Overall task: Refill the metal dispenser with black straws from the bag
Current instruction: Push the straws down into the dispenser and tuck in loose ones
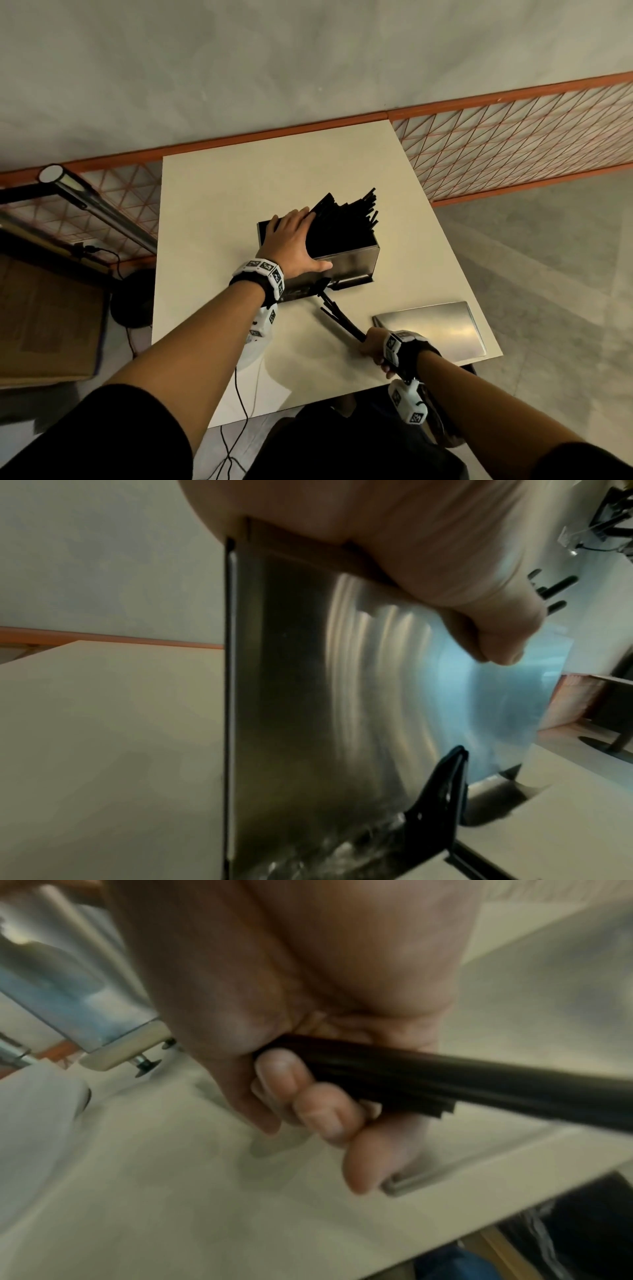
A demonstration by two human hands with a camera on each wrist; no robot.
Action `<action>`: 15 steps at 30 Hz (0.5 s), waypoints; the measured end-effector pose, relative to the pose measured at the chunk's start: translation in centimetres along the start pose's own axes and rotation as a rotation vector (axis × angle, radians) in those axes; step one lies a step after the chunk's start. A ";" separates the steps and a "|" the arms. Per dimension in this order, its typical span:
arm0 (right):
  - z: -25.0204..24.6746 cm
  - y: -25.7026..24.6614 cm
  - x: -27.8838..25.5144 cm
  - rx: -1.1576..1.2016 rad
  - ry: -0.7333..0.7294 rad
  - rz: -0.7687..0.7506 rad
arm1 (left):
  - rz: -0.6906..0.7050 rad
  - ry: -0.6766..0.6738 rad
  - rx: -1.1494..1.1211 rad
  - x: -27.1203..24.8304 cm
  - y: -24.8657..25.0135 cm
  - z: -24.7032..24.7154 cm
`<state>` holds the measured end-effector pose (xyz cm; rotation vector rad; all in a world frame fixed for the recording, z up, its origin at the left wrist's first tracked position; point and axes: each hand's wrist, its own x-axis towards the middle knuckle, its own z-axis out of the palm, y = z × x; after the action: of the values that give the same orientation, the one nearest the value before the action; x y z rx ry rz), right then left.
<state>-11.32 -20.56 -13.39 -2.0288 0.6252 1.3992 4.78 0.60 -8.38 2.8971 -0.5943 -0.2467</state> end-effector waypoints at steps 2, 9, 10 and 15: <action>-0.4 -0.3 -0.5 -0.093 0.030 -0.012 | 0.007 0.018 0.026 -0.7 0.3 0.4; -1.2 -0.4 -0.1 -0.407 0.095 -0.070 | 0.018 0.057 0.058 -1.8 0.8 1.4; -1.3 0.0 0.0 -0.468 0.114 -0.078 | 0.019 0.066 0.056 -2.0 0.9 1.5; -2.0 0.1 -1.4 -0.650 0.202 -0.150 | 0.026 0.059 0.030 -2.0 0.9 1.6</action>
<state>-10.55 -21.93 -11.59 -2.6799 0.0814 1.4372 2.29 0.34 -9.50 2.9118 -0.6301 -0.1490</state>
